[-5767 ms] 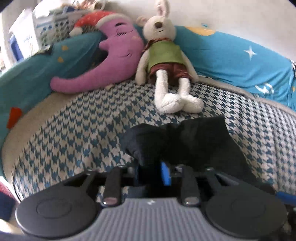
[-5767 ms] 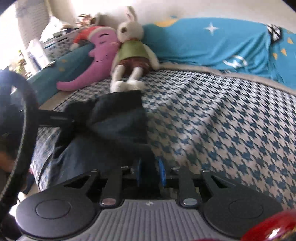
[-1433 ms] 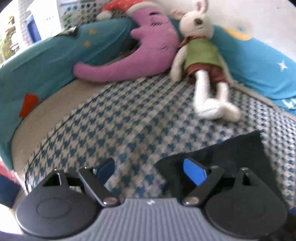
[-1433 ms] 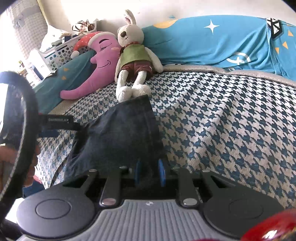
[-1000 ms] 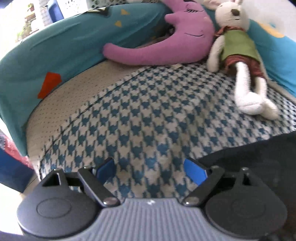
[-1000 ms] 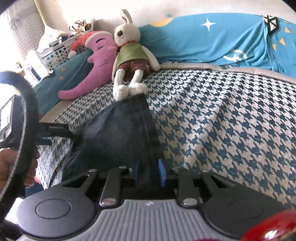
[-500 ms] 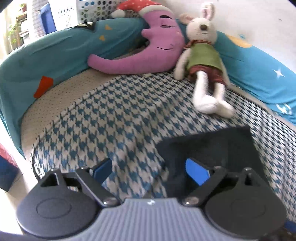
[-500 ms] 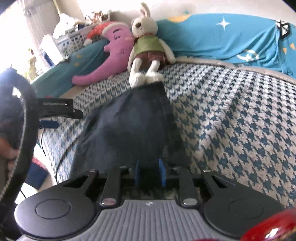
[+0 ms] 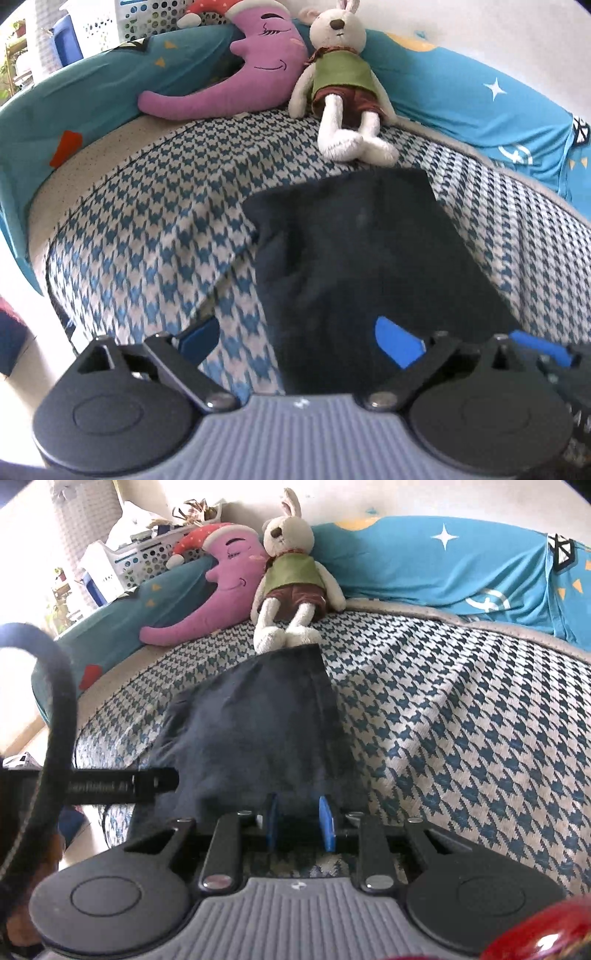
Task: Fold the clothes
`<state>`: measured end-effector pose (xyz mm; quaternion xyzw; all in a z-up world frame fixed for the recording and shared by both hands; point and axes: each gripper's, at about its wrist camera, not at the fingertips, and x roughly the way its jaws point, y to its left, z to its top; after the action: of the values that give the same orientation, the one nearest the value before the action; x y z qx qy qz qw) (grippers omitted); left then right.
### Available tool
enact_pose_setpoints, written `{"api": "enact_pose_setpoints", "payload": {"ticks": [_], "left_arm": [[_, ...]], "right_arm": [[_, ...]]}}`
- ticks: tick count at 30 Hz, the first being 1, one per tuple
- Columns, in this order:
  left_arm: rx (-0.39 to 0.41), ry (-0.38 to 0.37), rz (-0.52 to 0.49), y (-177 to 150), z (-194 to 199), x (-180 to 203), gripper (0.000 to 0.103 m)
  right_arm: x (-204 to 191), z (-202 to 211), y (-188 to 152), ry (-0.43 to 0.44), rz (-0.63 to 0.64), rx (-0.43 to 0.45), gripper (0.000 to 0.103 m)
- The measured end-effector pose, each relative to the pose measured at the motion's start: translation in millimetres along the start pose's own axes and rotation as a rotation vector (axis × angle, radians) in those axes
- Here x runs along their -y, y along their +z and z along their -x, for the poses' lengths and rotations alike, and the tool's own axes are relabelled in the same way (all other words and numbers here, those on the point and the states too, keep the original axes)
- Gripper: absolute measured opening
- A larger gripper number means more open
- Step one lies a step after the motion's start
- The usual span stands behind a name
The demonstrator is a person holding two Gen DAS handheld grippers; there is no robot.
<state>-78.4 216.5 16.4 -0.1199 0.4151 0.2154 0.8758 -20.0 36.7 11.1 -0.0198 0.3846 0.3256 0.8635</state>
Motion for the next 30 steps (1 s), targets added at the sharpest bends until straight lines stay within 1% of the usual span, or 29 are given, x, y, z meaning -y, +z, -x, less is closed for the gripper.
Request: {"api": "enact_pose_setpoints", "payload": {"ticks": [2,6,8,10,12,15,18,23,30], "left_arm": [[-0.022,0.017,-0.006,-5,-4,4,0.098],[-0.075,0.055,0.008,-12,-17,6,0.101],[-0.077,0.061,0.02,-14,-19,6,0.103],[-0.071,0.061,0.016,-16,-18,5,0.103],[-0.055,0.05,0.019,-18,-15,4,0.103],[-0.031,0.038,0.025,-25,-7,5,0.103],[-0.03,0.035,0.041,-31,-3,6,0.103],[-0.028,0.011,0.066,-44,9,8,0.103],[-0.044,0.013,0.118,-57,14,1,0.103]], "right_arm": [[-1,-5,-2,-0.006,0.015,-0.025,0.027],[-10,-5,-11,-0.031,0.092,-0.014,0.029],[-10,-2,-13,-0.026,0.088,-0.012,0.029],[-8,7,-14,-0.002,0.044,-0.01,0.029],[-4,16,-17,-0.002,0.017,-0.002,0.031],[1,29,-24,-0.022,0.011,-0.006,0.033],[5,37,-30,-0.041,0.018,-0.028,0.034],[8,45,-36,-0.061,0.032,-0.064,0.034],[15,59,-42,-0.079,-0.008,-0.082,0.036]]}}
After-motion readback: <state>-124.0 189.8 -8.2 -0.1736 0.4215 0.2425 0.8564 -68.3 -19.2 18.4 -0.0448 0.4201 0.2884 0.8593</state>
